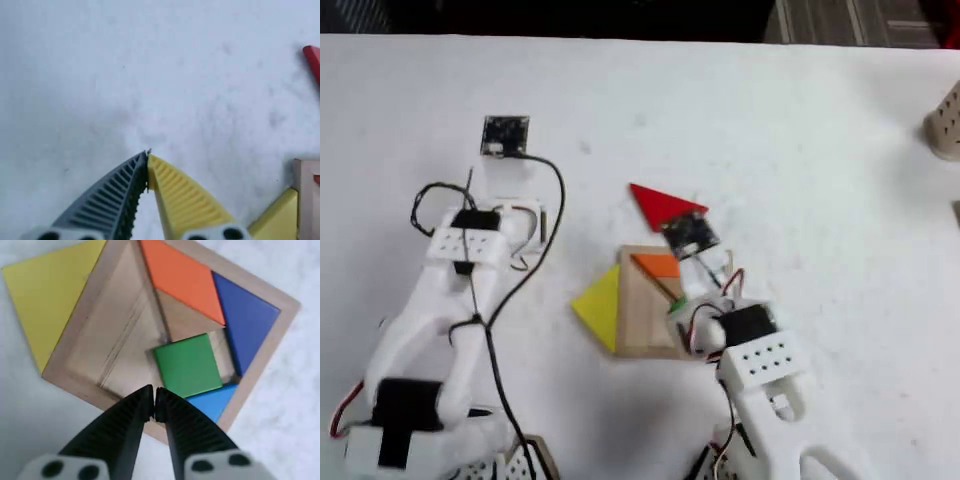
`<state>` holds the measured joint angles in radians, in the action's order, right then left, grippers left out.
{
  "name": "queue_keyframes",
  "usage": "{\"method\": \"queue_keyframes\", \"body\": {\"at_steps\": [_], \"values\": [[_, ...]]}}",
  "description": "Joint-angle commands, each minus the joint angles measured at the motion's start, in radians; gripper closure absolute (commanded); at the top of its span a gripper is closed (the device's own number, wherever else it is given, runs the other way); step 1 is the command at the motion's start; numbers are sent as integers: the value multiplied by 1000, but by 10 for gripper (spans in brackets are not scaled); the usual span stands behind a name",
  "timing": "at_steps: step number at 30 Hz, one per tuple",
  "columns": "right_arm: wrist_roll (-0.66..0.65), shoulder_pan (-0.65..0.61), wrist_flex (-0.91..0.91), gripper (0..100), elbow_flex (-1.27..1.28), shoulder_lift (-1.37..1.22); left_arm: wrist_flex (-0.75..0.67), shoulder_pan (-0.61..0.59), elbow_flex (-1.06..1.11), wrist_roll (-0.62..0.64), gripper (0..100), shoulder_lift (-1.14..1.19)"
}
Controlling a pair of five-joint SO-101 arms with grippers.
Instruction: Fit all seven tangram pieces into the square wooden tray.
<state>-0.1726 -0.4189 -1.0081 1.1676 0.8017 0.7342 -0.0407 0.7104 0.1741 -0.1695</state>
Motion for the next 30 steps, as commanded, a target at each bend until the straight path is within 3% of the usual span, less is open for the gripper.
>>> {"method": "queue_keyframes", "body": {"at_steps": [1, 8, 17, 30], "values": [[-3, -73, 56, 981, -6, -67, -18, -47, -115, 23, 976, 84], [-3, -56, 200, 981, -8, -240, 11, -68, -163, 23, 976, 136], [-11, 185, 231, 981, -141, -420, 11, -67, -161, 23, 976, 139], [-6, 208, 56, 982, -138, -176, 3, -64, -163, 23, 976, 140]]}}
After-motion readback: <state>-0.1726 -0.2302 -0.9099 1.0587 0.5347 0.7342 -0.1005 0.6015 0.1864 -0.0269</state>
